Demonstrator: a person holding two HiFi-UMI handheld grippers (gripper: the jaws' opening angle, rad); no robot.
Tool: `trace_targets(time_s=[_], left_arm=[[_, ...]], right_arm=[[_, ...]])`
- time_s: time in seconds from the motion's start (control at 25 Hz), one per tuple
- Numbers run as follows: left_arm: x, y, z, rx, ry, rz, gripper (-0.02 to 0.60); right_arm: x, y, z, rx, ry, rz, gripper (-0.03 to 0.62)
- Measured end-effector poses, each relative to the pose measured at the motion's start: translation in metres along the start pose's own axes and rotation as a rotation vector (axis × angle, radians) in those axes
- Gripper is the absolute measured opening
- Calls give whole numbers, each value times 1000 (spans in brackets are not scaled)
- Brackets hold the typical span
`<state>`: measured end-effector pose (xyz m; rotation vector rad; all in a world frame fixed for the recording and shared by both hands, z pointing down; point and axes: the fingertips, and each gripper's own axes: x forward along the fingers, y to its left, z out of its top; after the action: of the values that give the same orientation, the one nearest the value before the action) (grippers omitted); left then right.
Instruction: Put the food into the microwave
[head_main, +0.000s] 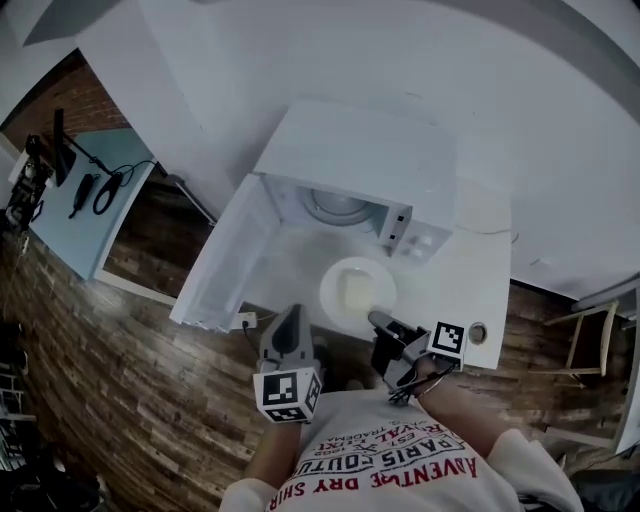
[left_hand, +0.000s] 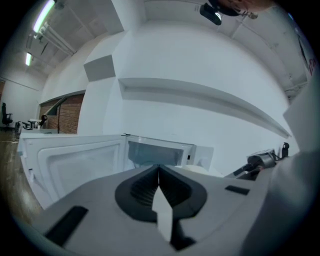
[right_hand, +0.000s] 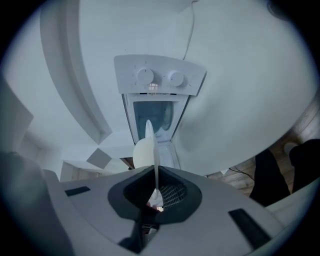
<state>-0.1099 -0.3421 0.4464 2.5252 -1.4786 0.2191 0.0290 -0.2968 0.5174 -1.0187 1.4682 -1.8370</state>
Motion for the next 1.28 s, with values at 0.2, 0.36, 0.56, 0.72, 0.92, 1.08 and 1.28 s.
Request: trace_targets(time_s=[0.2,0.36,0.56,0.72,0.92,1.08,1.28], left_arm=[[46,7,13,24,13,-98,6],[79,15,23,59,33,-199,6],[110,37,36,92,45,-294,6],[127,46,33,103,76,-382,6],[137,38,19,111,122,-480,6],[145,46,16,119,132,-468,6],[156,54,10,157,138,-454,8]], right_arm=[[19,9,18,38,-58,41,21],[38,17,33,76,-143,74,21],[66,17,45,105,-264,63,21],[85,18,44,129,-336,62,21],[99,14,45,133,-389,39,21],[107,11,53,91,-406,37,21],[120,4,76,72,-446,47,21]])
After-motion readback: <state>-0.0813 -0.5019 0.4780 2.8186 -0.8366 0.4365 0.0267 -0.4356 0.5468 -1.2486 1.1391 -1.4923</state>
